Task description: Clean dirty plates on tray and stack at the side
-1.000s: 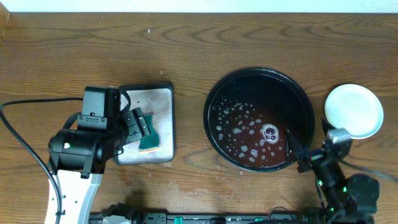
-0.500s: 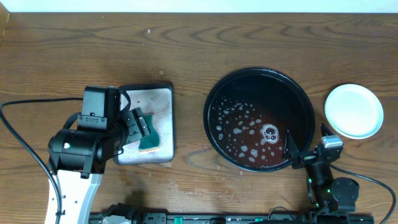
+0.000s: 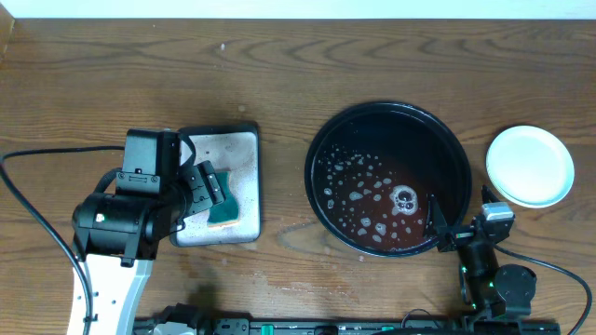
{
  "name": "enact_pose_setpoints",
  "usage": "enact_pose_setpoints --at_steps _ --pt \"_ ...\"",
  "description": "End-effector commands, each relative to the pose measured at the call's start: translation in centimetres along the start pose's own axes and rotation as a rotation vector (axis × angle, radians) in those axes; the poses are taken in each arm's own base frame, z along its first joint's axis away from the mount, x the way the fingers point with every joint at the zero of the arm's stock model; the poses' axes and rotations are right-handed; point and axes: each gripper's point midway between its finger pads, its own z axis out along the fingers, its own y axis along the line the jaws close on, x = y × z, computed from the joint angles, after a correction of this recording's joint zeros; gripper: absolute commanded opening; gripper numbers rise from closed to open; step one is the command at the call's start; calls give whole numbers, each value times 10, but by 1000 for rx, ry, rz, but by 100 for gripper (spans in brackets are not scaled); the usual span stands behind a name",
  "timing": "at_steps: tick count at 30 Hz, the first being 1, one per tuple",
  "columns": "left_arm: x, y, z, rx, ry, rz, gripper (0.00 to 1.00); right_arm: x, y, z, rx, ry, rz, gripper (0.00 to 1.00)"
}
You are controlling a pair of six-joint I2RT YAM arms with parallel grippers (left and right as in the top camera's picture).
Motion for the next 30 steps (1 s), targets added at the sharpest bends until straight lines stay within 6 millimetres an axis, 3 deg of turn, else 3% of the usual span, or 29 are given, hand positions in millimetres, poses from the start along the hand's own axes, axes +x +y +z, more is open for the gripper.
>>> enact_pose_setpoints --at_steps 1,12,15,18,24,30 --pt "-3 0 -3 -1 -12 -5 84 0 0 0 4 -1 -16 99" --pt "-3 0 -3 -1 -12 -5 84 0 0 0 4 -1 -16 99" --pt "-4 6 -12 -16 -56 -3 84 0 0 0 4 -1 -16 99" --pt "-8 17 -32 -28 -156 -15 84 0 0 0 4 -1 -16 99" --pt "-35 7 -64 87 -464 70 84 0 0 0 4 -1 -16 99" --pt "-43 10 -58 152 -731 126 84 0 0 0 4 -1 -16 99"
